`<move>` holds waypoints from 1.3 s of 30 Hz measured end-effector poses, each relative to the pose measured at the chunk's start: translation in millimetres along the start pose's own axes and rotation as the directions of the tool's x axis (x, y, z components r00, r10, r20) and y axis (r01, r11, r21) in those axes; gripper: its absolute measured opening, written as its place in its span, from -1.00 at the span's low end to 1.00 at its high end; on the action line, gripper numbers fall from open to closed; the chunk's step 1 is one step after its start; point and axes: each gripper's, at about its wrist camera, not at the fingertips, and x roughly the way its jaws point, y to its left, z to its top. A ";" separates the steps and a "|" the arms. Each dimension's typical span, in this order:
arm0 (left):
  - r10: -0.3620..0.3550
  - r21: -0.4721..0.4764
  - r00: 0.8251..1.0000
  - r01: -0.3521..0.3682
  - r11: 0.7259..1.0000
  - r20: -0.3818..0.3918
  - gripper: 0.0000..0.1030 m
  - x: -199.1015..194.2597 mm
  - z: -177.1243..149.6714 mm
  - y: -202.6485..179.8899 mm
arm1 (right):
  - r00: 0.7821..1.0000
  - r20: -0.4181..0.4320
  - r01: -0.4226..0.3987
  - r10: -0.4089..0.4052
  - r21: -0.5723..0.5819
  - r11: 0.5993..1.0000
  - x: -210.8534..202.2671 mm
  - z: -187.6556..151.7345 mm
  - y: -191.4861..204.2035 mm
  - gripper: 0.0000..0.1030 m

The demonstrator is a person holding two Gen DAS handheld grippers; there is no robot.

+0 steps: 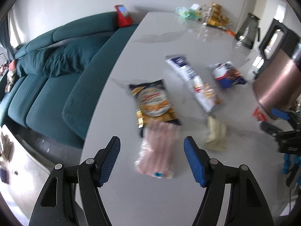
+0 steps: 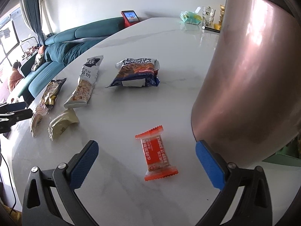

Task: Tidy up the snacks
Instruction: 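Grasp the beige bar with the left gripper while the right grasps the red bar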

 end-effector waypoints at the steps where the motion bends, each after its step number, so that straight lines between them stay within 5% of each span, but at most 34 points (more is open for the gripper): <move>1: -0.017 0.011 1.000 0.017 1.000 0.005 0.25 -1.9 0.6 -5.7 | 1.000 -0.002 -0.001 0.001 -0.003 1.000 0.2 -0.1 0.1 1.00; 10: -0.134 0.114 0.989 0.140 0.984 -0.064 0.25 16.8 8.7 -68.2 | 1.000 -0.014 -0.018 0.017 -0.029 0.999 3.6 1.1 -3.0 1.00; 25: -0.109 0.149 0.986 0.127 0.981 -0.127 0.24 49.2 13.3 -93.3 | 0.997 -0.077 -0.036 0.029 -0.097 0.995 17.2 -6.1 -5.9 0.95; 28: -0.101 0.156 0.987 0.120 0.980 -0.124 0.24 51.0 14.8 -93.2 | 0.997 -0.075 -0.034 0.025 -0.115 0.993 16.6 -6.9 -4.6 0.67; 30: -0.095 0.158 0.988 0.113 0.981 -0.120 0.24 53.1 16.1 -93.1 | 0.997 -0.072 -0.035 0.027 -0.123 0.992 14.8 -6.1 -5.3 0.26; 32: -0.088 0.165 0.989 0.107 0.981 -0.116 0.24 53.9 16.3 -93.1 | 0.997 -0.069 -0.035 0.027 -0.123 0.992 14.3 -3.8 -6.8 -0.37; 39: -0.063 0.231 0.993 0.085 0.969 -0.099 0.21 51.9 8.1 -98.7 | 0.998 -0.060 -0.031 0.024 -0.116 0.993 14.8 -3.3 -10.5 -0.53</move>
